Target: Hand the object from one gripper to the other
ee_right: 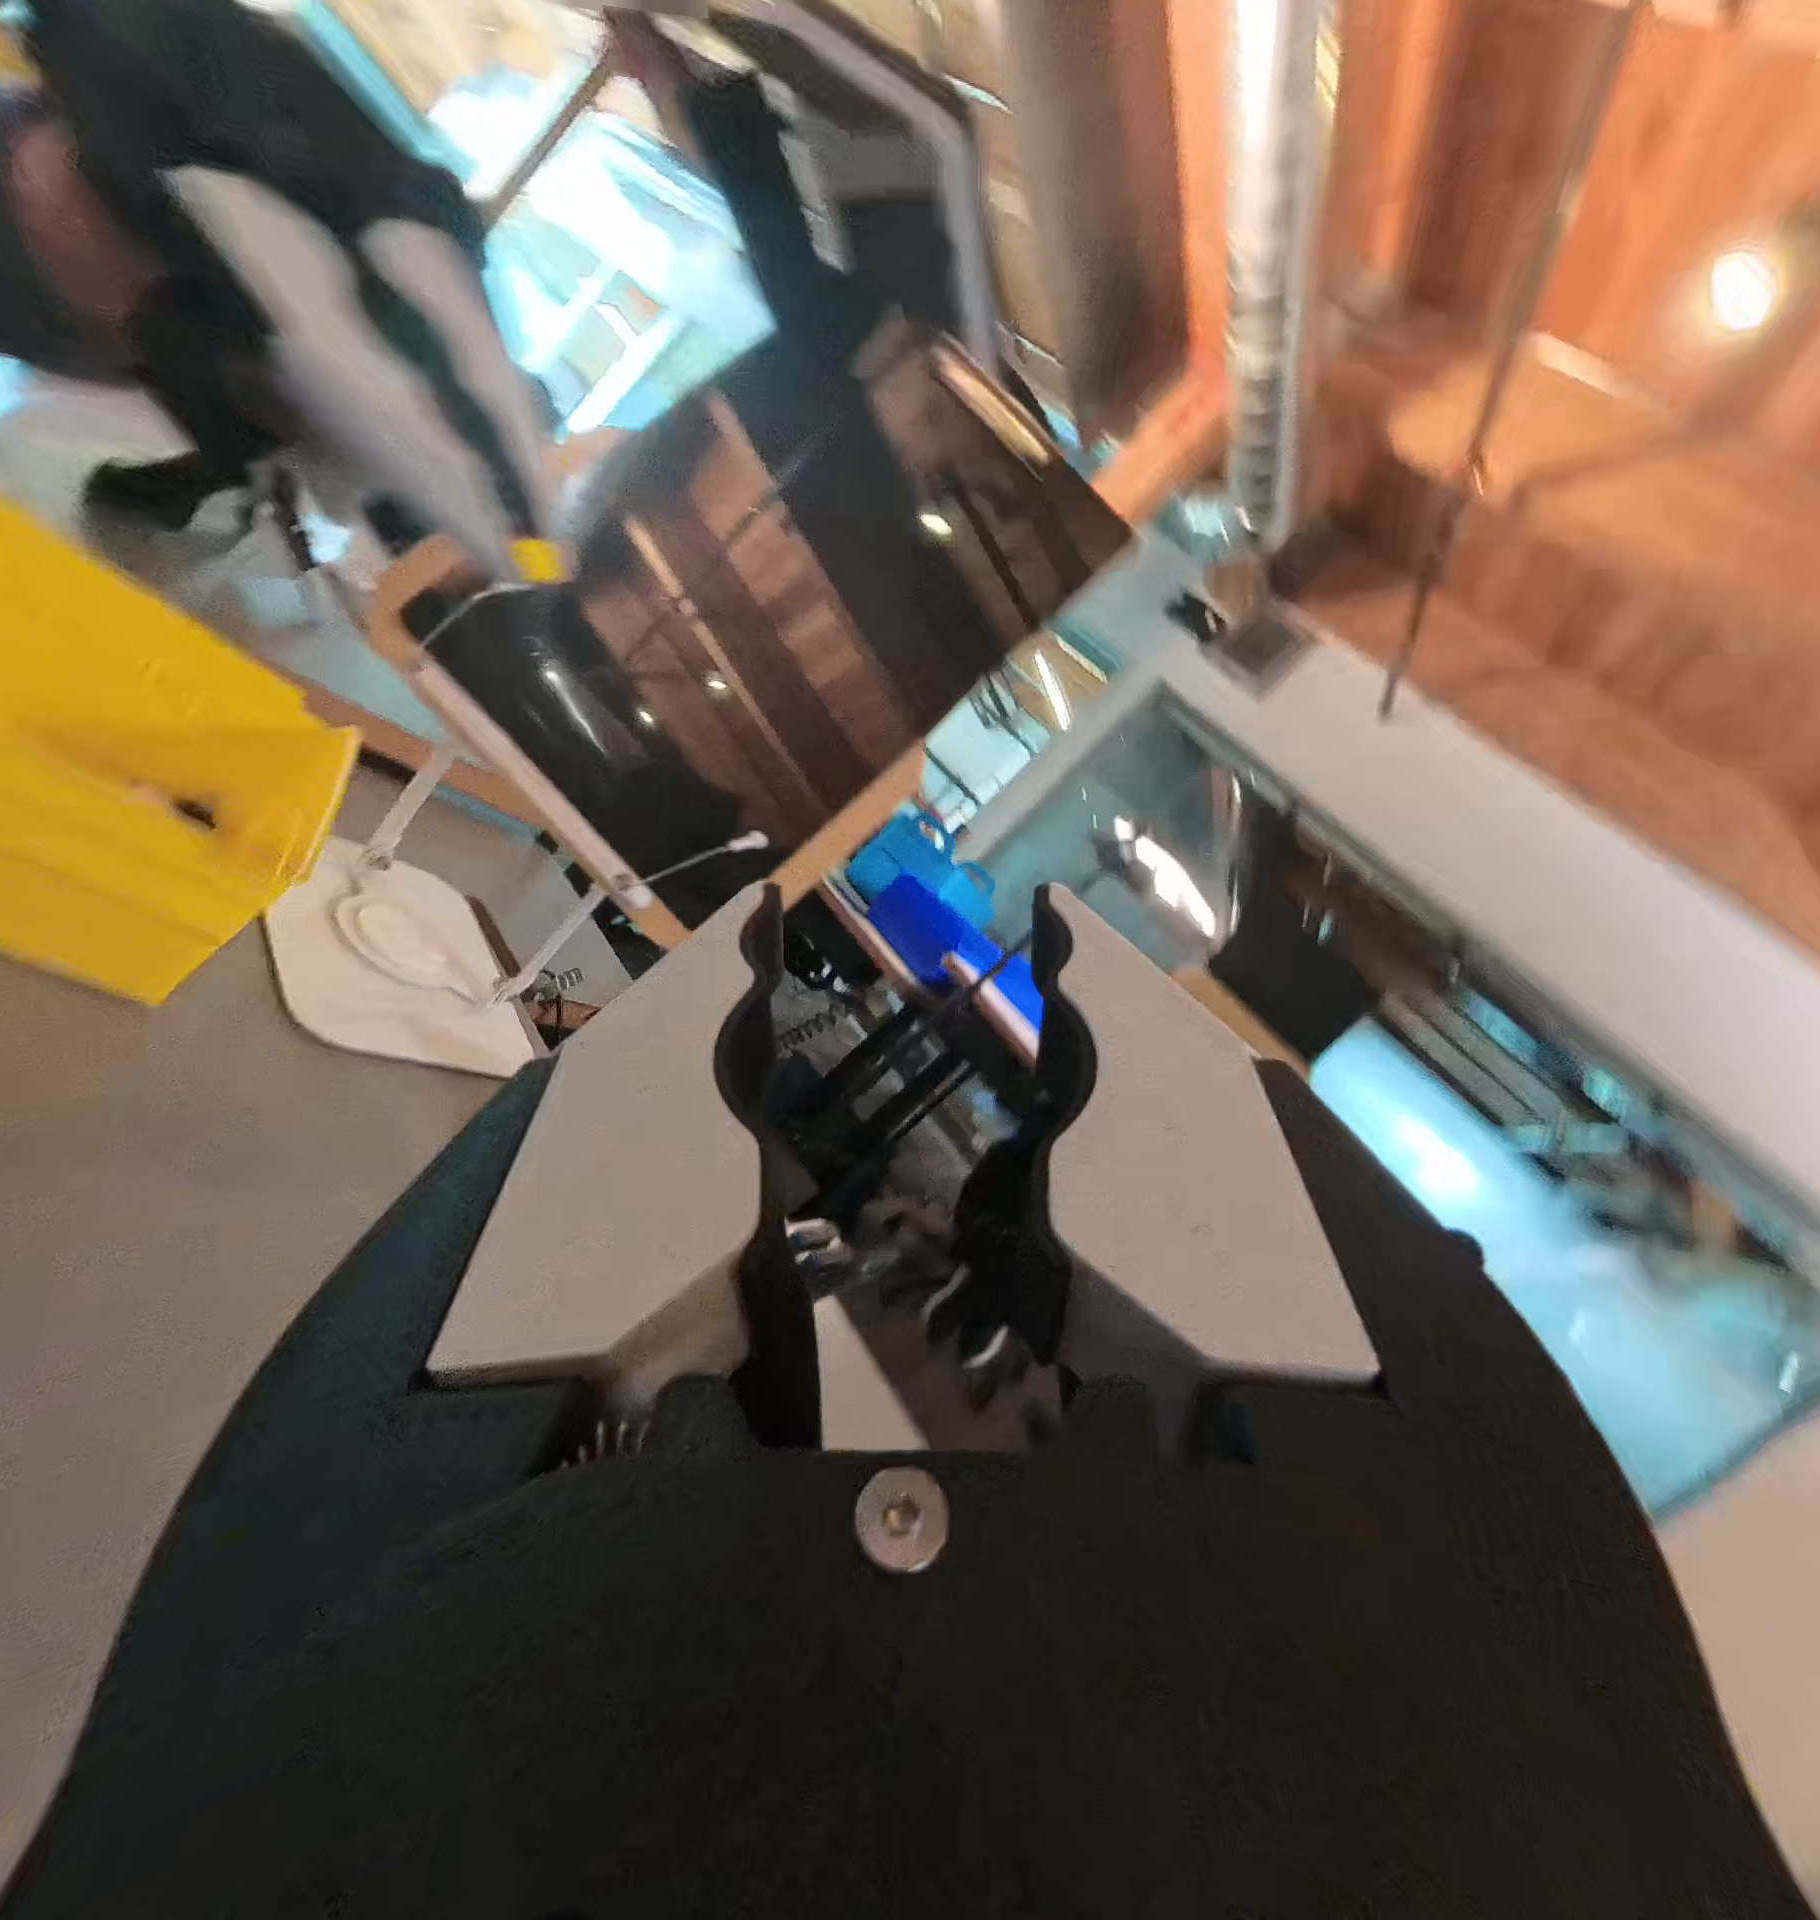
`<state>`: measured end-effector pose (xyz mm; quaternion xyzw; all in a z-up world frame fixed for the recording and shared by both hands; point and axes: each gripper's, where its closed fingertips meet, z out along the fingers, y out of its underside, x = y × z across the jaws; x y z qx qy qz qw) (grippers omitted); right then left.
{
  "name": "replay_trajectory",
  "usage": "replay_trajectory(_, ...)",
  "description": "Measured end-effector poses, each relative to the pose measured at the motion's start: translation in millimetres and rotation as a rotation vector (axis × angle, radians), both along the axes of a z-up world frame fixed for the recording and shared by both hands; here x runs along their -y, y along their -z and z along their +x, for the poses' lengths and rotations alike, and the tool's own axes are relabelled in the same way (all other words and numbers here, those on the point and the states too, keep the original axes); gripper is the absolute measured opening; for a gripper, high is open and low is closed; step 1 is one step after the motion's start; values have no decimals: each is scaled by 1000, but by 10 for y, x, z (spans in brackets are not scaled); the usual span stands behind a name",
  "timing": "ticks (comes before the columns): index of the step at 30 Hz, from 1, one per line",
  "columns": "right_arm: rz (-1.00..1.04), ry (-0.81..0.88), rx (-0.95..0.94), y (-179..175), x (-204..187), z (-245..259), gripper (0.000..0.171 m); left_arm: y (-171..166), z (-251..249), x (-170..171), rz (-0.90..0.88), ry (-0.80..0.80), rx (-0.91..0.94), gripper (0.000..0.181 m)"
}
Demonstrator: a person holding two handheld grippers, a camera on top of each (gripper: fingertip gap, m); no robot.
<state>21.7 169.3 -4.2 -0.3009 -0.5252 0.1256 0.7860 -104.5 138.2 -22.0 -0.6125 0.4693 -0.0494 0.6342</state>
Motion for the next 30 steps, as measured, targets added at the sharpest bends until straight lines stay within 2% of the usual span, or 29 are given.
replay_trajectory(1,78,-30,39,46,118,-78,47,-24,133,-7,-7,6,37,9)
replay_trajectory(5,126,-193,96,121,476,-303,54,-185,597,100,-61,144,282,8)
replay_trajectory(10,316,-141,59,45,610,-383,42,-345,744,279,-259,439,651,8)
replay_trajectory(15,321,-174,62,62,681,-442,33,-197,801,411,-531,716,767,8)
replay_trajectory(16,305,-190,76,87,692,-464,32,-190,799,418,-548,740,773,8)
replay_trajectory(18,288,-213,85,107,714,-491,28,-106,810,312,-548,676,751,8)
replay_trajectory(22,292,-184,107,139,670,-518,17,-105,830,338,-573,719,762,8)
replay_trajectory(30,312,-170,105,141,664,-555,16,-27,895,299,-615,718,747,8)
